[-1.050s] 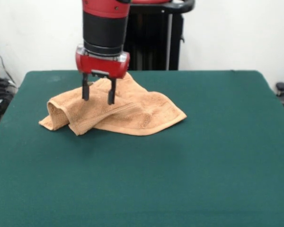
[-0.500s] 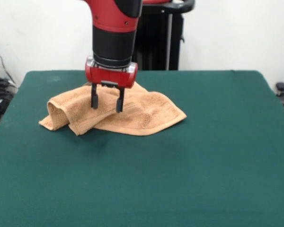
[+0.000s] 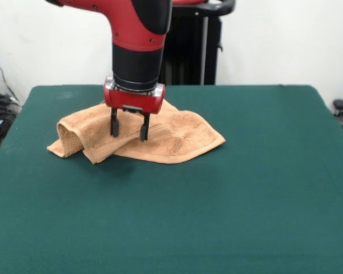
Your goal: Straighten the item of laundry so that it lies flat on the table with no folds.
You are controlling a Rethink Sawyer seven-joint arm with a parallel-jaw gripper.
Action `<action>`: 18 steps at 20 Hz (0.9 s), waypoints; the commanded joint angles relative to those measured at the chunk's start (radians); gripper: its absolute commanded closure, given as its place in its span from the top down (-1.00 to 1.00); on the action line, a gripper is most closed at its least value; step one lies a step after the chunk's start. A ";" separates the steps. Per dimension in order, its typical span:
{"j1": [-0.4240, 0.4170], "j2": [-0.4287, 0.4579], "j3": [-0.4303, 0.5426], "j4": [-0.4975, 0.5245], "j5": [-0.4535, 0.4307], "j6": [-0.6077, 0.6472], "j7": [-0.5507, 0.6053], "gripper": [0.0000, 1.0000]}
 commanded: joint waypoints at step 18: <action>0.027 0.100 0.016 0.011 0.035 -0.070 0.183 1.00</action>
